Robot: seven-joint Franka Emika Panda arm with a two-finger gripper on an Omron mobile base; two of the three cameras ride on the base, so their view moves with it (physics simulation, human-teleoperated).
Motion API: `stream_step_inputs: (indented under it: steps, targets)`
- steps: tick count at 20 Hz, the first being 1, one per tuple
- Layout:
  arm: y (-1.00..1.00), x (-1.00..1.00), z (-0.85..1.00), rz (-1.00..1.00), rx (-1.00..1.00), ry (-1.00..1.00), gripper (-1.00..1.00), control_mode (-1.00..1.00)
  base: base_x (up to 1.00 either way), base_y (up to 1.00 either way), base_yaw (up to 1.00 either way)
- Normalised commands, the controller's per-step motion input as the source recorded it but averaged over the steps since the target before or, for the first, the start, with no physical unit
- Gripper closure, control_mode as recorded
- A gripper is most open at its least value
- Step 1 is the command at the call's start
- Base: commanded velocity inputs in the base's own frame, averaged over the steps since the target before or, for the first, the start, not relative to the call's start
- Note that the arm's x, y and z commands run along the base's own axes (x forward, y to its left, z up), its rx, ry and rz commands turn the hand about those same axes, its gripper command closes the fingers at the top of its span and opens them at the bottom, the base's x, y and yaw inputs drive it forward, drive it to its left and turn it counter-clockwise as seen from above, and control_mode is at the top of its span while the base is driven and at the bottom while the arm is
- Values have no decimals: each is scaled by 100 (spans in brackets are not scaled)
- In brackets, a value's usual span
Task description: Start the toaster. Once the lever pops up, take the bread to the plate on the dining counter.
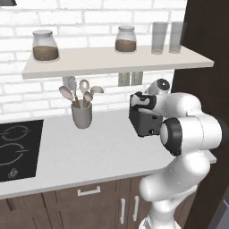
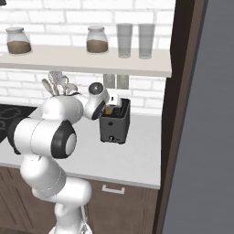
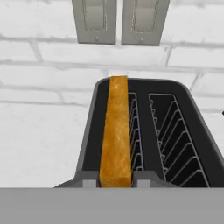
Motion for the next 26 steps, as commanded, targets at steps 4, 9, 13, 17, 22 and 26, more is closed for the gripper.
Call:
stream_step_inputs:
  steps: [4,9,13,17,22,26]
  targets:
    - [0,-7,61,3,15,-18,100,-100,0,0,0]
    - [0,-13,74,2,7,-12,100,-100,0,0,0]
    - [0,-37,20,0,4,-13,100,-100,0,0,0]
    - [0,-32,31,0,4,-11,100,-100,0,0,0]
    - [0,-39,34,0,2,-1,100,-100,0,0,0]
    - [0,-74,44,0,5,0,100,-100,0,0,0]
